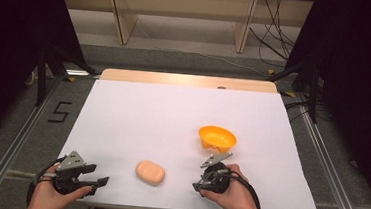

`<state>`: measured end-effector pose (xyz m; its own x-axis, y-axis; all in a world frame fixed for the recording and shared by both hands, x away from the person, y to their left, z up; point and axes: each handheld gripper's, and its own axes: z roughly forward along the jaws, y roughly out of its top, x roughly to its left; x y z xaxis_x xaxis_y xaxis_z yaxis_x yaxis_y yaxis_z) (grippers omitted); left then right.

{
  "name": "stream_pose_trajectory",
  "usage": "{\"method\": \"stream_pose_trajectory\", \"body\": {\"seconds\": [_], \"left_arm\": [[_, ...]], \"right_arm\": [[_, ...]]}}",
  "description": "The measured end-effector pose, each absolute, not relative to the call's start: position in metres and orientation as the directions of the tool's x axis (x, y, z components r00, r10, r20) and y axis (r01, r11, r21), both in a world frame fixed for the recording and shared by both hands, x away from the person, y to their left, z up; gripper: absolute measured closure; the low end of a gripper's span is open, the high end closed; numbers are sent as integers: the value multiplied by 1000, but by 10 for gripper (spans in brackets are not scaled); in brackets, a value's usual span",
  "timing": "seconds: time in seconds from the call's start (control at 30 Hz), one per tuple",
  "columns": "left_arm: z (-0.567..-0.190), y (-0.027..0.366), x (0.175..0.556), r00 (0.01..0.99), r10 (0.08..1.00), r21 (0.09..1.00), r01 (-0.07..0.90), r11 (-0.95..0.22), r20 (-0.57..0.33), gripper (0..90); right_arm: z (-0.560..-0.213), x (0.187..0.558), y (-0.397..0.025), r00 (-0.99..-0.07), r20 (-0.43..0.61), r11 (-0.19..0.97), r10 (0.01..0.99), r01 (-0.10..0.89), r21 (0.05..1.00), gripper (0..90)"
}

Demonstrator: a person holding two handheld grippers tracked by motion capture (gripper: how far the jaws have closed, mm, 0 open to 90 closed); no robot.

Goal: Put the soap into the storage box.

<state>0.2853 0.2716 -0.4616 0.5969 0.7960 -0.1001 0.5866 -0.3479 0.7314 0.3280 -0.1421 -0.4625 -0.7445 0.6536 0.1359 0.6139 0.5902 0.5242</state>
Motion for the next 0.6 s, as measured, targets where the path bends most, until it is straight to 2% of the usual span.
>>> {"method": "stream_pose_trajectory", "body": {"seconds": [0.17, 0.27, 0.3, 0.33, 0.47, 0.6], "left_arm": [[-463, 272, 287, 604, 790, 726, 590, -354, -106, 325], [-465, 271, 286, 603, 789, 726, 595, -345, -120, 325], [-464, 273, 288, 619, 781, 724, 577, -377, -87, 325], [-464, 271, 286, 609, 784, 729, 590, -346, -121, 325], [-465, 269, 287, 602, 786, 723, 605, -333, -142, 324], [-464, 269, 287, 617, 778, 725, 590, -354, -122, 324]], "right_arm": [[-460, 330, -130, -769, 148, 623, 622, 600, 501, 515], [-458, 332, -120, -797, 141, 670, 588, 577, 467, 499], [-457, 333, -116, -802, 135, 682, 582, 571, 457, 497], [-455, 336, -108, -820, 134, 711, 556, 553, 434, 474], [-449, 340, -91, -837, 138, 753, 529, 538, 380, 459], [-445, 348, -79, -858, 131, 791, 497, 510, 337, 417]]}}
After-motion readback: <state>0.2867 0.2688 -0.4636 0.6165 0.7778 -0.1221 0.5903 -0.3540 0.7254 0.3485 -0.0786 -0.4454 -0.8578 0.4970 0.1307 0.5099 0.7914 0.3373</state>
